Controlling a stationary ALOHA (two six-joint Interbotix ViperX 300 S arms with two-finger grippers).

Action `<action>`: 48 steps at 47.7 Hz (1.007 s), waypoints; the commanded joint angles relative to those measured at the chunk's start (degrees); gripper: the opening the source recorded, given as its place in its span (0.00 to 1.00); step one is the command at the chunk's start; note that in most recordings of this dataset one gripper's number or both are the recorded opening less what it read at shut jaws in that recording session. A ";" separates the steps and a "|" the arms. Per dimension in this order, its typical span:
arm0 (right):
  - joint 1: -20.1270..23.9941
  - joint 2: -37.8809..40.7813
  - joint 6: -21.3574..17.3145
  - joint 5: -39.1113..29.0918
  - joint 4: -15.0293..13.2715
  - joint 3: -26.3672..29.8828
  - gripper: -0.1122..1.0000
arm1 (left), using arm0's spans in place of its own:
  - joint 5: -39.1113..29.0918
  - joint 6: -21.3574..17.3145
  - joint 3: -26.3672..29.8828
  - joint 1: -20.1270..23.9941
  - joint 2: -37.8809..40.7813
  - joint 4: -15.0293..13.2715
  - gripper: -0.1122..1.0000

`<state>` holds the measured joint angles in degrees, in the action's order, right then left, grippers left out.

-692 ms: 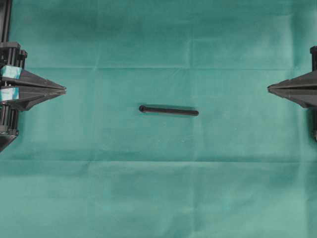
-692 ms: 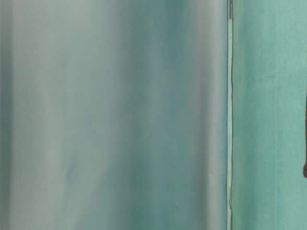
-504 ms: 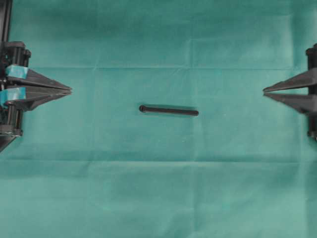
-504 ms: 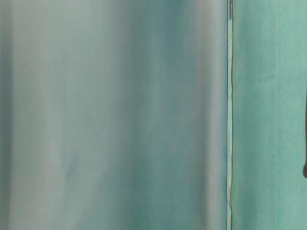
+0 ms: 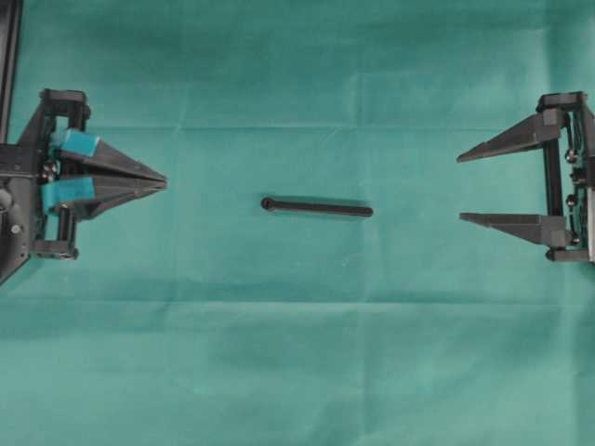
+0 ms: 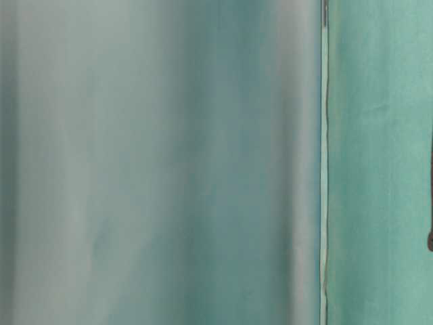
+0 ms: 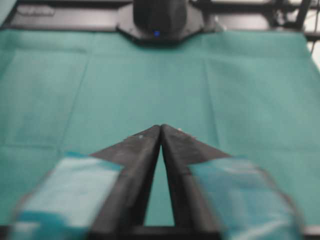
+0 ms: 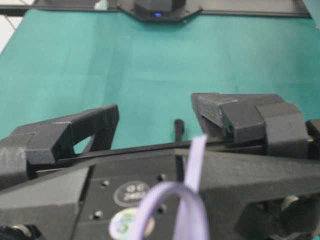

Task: Peel off the Velcro with your right arm.
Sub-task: 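Move the left gripper open toward the black Velcro strap, then close the left gripper on the strap near its looped end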

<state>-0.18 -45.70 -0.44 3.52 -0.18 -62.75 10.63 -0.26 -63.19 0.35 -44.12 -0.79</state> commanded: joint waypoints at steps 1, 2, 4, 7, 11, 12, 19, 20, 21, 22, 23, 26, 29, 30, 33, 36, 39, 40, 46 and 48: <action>-0.62 0.26 -0.09 0.26 0.18 0.35 0.90 | -0.09 -0.09 1.58 0.88 0.97 -0.09 0.38; -0.70 0.26 -0.09 0.26 0.26 0.18 0.90 | -0.26 -0.09 1.58 1.23 1.32 -0.09 0.43; -0.97 0.26 -0.26 0.09 0.35 -0.26 0.91 | -0.44 -0.09 1.49 1.49 1.85 -0.09 0.54; -1.32 0.35 -0.44 0.09 0.44 -0.62 0.91 | -0.62 -0.09 1.49 1.76 2.90 -0.09 0.71; -1.49 0.35 -0.79 0.00 0.44 -1.23 0.92 | -0.70 -0.09 1.76 2.02 4.39 -0.09 0.91; -1.58 0.35 -0.88 -0.09 0.44 -1.41 0.92 | -0.70 -0.09 1.85 2.20 5.01 -0.09 0.94; -1.58 0.35 -0.88 -0.26 0.44 -2.11 0.93 | -0.70 0.00 2.81 3.43 8.44 -0.09 0.93; -1.67 0.35 -0.88 -0.35 0.35 -2.11 0.93 | -0.62 0.00 3.08 3.60 9.05 -0.09 0.93; -1.67 0.35 -0.88 -0.35 0.35 -2.20 0.94 | -0.53 0.00 3.25 3.78 9.67 -0.09 0.94; -1.67 0.35 -0.88 -0.44 0.35 -2.20 0.94 | -0.44 0.00 3.52 3.87 10.28 -0.18 0.94; -1.76 0.35 -0.88 -0.53 0.44 -2.29 0.94 | -0.35 0.00 3.78 4.04 10.99 -0.18 0.94; -1.85 0.26 -0.88 -0.62 0.35 -2.46 0.94 | -0.09 0.00 5.01 4.13 13.54 -0.18 0.94; -1.93 0.18 -0.79 -0.97 0.35 -2.55 0.94 | -0.09 0.00 6.33 4.13 15.91 -0.18 0.94; -2.02 0.26 -0.79 -1.05 0.35 -2.55 0.94 | -0.09 0.00 6.77 4.13 16.70 -0.18 0.94; -2.29 0.00 -0.88 -1.49 0.35 -2.72 0.94 | -0.26 0.00 8.09 4.13 19.07 -0.18 0.94; -2.37 -0.35 -0.79 -1.76 0.26 -2.81 0.94 | -0.44 0.00 9.40 4.13 21.27 -0.18 0.94; -2.55 -0.62 -0.88 -1.93 0.18 -2.90 0.94 | -0.53 0.00 10.81 4.13 23.47 -0.18 0.94; -2.55 -0.70 -0.79 -1.93 0.18 -2.99 0.94 | -0.53 0.00 11.25 4.13 23.99 -0.18 0.94; -2.64 -1.32 -0.79 -2.37 0.18 -3.43 0.94 | -0.53 0.00 13.36 4.13 26.28 -0.18 0.94; -2.64 -1.58 -0.79 -2.55 0.18 -3.60 0.94 | -0.53 0.00 13.97 4.13 26.98 -0.18 0.94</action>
<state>-2.72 -47.02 -1.23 1.05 0.09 -66.71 9.84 -0.26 -51.50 4.31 -17.75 -0.79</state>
